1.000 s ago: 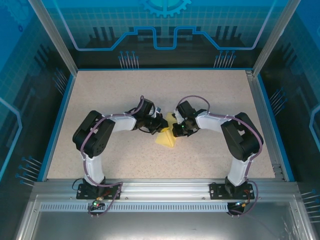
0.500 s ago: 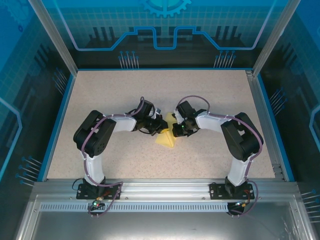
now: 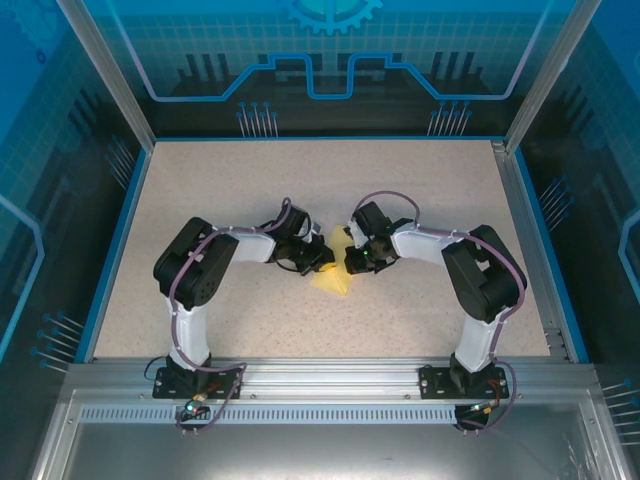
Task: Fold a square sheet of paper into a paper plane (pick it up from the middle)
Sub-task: Third fold the triangle at the center of the table.
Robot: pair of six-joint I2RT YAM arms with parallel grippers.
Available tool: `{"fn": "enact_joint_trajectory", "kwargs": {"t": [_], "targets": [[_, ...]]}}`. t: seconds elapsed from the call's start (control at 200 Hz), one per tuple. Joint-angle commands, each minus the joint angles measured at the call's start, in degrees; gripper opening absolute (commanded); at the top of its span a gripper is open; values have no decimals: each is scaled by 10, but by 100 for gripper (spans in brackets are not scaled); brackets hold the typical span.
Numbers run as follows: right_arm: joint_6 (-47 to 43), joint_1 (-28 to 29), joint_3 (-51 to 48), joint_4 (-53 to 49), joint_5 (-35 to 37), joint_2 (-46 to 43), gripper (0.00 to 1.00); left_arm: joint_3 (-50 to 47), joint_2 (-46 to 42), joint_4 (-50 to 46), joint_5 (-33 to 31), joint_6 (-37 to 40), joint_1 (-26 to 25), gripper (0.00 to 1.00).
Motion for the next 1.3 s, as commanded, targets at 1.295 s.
{"fn": "enact_joint_trajectory", "kwargs": {"t": [1.295], "targets": [[154, 59, -68, 88, -110, -54, 3, -1, 15, -37, -24, 29, -6, 0]]}}
